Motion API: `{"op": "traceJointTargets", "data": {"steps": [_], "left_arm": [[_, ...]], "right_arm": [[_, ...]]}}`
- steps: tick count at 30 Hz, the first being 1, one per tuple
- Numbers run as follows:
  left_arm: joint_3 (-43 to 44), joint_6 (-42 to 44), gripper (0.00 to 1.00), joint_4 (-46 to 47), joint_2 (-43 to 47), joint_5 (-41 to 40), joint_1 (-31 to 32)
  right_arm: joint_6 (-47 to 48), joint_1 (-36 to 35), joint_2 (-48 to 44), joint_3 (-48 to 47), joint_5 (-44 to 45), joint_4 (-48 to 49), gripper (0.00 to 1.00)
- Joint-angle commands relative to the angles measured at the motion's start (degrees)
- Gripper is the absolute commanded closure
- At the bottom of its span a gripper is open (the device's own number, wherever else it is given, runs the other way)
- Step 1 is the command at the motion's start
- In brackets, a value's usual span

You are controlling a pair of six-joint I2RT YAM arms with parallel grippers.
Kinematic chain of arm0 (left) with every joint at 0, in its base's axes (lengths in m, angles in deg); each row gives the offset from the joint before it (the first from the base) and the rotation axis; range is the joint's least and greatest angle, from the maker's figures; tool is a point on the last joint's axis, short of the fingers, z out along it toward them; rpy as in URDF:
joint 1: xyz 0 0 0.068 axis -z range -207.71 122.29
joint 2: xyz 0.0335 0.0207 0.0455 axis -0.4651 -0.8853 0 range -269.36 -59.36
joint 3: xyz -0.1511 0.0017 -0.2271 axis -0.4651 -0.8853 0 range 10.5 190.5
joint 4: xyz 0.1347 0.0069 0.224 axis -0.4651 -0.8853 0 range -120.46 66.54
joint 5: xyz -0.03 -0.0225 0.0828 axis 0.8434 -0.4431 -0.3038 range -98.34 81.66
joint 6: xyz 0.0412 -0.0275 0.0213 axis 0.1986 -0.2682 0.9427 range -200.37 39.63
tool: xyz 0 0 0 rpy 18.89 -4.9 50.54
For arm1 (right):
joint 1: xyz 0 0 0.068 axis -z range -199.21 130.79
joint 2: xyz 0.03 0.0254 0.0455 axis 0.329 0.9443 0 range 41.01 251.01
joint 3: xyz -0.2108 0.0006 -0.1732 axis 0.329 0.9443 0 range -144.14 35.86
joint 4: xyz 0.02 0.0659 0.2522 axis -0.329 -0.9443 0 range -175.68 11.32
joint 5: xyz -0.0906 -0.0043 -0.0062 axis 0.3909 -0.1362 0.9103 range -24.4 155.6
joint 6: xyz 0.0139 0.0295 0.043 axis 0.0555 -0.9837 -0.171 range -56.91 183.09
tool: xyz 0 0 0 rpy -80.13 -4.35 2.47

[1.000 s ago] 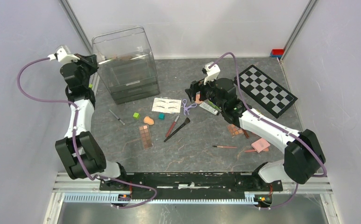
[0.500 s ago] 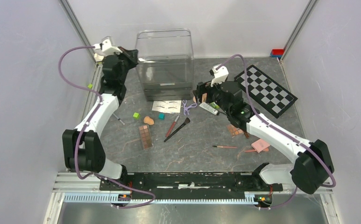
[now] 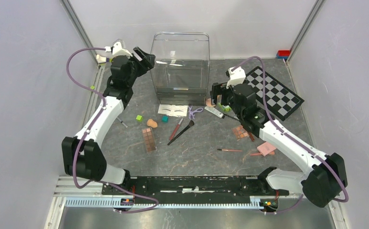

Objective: Organize the makeup
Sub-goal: Move the storage box to the center of the board.

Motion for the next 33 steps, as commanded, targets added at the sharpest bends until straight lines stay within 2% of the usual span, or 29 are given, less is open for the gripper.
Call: {"op": "traceJointTargets", "data": {"steps": [1, 6, 10, 15, 23, 26, 30, 33], "left_arm": [[2.4, 4.5, 0.17, -11.5, 3.7, 2.4, 0.2], [2.1, 8.0, 0.11, -17.6, 8.4, 4.2, 0.2], [2.5, 10.8, 0.05, -23.4, 13.7, 5.0, 0.2], [1.7, 14.9, 0.03, -31.8, 20.6, 5.5, 0.1], [-0.3, 23.1, 0.01, -40.1, 26.6, 3.1, 0.1], [-2.1, 23.6, 0.00, -40.4, 28.5, 0.8, 0.1], [-3.9, 22.9, 0.00, -41.2, 30.0, 1.3, 0.1], [-3.1, 22.3, 0.00, -45.3, 30.3, 0.9, 0.1]], "right_arm": [[1.3, 1.3, 1.5, -1.6, -3.1, 2.4, 0.02], [3.4, 2.5, 10.8, -9.7, -8.5, 4.4, 0.02], [3.8, 4.0, 18.9, -18.5, -7.6, 3.5, 0.04], [3.1, 7.5, 28.1, -29.9, -7.4, 1.0, 0.08], [5.8, 9.6, 36.1, -42.4, -15.7, -2.1, 0.11], [4.5, 9.5, 32.6, -38.1, -18.8, -1.0, 0.10], [1.1, 9.5, 23.6, -24.4, -19.0, 5.8, 0.10], [-2.4, 9.5, 17.6, -13.9, -18.8, 10.9, 0.08]]}}
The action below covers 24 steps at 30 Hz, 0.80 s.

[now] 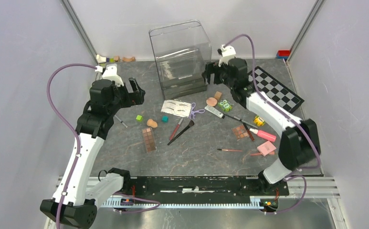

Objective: Organize the makeup
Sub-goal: Move the storage box to the center of the board.

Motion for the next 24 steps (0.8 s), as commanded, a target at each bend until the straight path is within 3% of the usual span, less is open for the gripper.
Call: {"op": "traceJointTargets", "data": {"steps": [1, 8, 13, 24], "left_arm": [[0.9, 2.0, 0.00, -5.5, 1.7, -1.5, 0.1], [0.9, 0.0, 0.00, -16.7, 7.0, -1.6, 0.0], [2.4, 3.2, 0.00, -23.8, 8.9, 0.3, 0.3], [-7.6, 1.5, 0.00, -17.5, 17.2, -3.3, 0.9]], "right_arm": [[-5.7, 0.0, -9.8, 12.7, -1.3, 9.6, 0.08], [-16.6, 0.0, -12.1, 27.9, -2.7, 20.0, 0.06], [-31.4, -0.7, -4.7, 30.9, -8.6, 34.9, 0.16], [-48.0, -8.0, 9.8, 25.9, 4.0, 45.3, 0.30]]}}
